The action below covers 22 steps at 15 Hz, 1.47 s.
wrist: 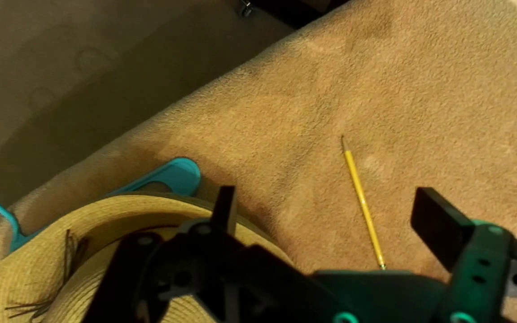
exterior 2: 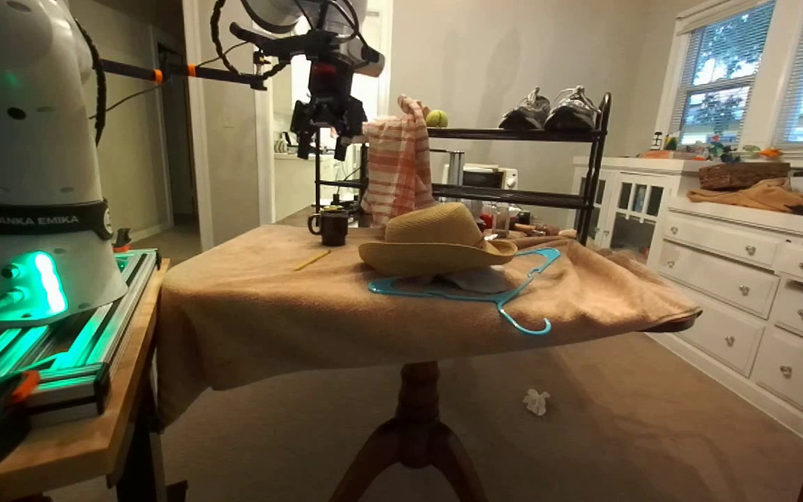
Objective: Put the pencil in the cup
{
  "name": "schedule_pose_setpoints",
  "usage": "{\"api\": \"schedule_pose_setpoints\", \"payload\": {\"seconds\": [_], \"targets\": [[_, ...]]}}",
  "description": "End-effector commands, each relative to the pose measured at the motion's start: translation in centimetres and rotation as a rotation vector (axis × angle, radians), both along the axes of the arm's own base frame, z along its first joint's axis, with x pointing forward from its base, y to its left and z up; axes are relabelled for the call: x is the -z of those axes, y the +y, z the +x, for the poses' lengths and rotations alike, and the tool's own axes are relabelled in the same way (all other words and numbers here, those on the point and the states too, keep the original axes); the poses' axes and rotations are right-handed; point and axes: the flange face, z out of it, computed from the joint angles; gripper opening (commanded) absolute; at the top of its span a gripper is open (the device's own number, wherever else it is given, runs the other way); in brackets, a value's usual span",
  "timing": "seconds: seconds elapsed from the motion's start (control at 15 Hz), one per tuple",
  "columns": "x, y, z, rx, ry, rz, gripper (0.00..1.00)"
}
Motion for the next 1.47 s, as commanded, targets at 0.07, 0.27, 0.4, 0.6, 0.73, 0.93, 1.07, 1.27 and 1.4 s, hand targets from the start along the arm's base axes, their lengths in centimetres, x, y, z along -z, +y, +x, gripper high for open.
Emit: {"api": "schedule_pose_setpoints", "payload": {"seconds": [0.07, 0.27, 0.4, 0.6, 0.73, 0.93, 1.07, 1.27, 1.4], "targets": [[2.7, 3.1, -3.5, -0.107, 0.012, -0.012, 1.00], [5.1, 5.7, -5.0, -0.171, 0.042, -0.024, 1.00], [6.7, 7.7, -5.8, -0.227, 0.039, -0.036, 1.00], [9.0, 11.4, -5.8, -0.303, 0.046, -0.046, 1.00], [11.1, 13.5, -6.2, -0.341, 0.044, -0.049, 1.00], [13.5, 15.7, -5.8, -0.373, -0.006, -0.075, 1.00], [15.1, 16.1, -5.5, -0.381, -0.016, -0.074, 1.00], [16.7, 15.8, -4.6, -0.385, -0.044, -0.075, 1.00], [15.8, 15.6, -5.3, -0.384, -0.020, -0.071, 1.00]]}}
